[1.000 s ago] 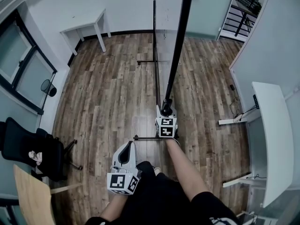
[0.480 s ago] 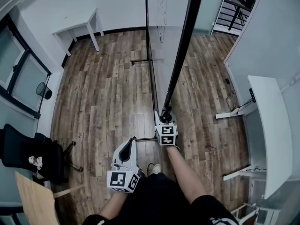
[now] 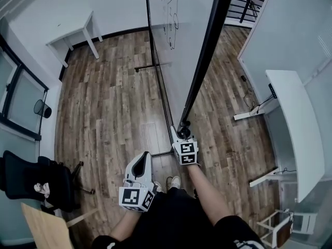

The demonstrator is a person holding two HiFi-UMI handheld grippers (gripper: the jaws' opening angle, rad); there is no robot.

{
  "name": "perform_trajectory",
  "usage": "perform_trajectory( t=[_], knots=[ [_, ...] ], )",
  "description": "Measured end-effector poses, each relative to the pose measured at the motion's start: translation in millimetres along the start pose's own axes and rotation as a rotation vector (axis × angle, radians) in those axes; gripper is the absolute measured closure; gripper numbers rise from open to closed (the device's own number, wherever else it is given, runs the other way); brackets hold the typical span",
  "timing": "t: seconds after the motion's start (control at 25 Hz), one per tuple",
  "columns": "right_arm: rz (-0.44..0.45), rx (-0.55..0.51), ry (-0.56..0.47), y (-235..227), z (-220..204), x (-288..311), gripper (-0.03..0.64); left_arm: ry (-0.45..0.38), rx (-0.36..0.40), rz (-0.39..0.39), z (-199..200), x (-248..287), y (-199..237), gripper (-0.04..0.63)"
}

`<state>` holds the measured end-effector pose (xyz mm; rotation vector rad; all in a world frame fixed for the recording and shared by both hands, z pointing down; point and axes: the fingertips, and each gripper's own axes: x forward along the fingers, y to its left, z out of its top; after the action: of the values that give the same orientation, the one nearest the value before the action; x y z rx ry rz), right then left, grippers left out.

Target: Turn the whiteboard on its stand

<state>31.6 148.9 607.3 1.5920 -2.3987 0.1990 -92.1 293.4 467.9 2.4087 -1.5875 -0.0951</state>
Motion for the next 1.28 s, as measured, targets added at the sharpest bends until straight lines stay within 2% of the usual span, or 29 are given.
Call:
perform_trajectory(
  t=[0.72, 0.96, 1.28],
  knots=[
    [-0.016, 0.023, -0.006, 11.3, -16.6, -57.8, 0.462, -0.006, -0.008, -0.035, 0.0, -11.6, -7.6, 0.577],
    [-0.027, 0.031, 0.037, 12.1, -28.0, -62.0, 0.453, -0.008, 0.008, -0.039, 4.3, -6.5, -2.0, 0.577],
    [-0.053, 0.071, 0.101, 10.0, -36.0, -96.6, 0.428, -0.013, 0.004, -0.055, 6.1, 2.5, -2.8, 0.577]
  ],
)
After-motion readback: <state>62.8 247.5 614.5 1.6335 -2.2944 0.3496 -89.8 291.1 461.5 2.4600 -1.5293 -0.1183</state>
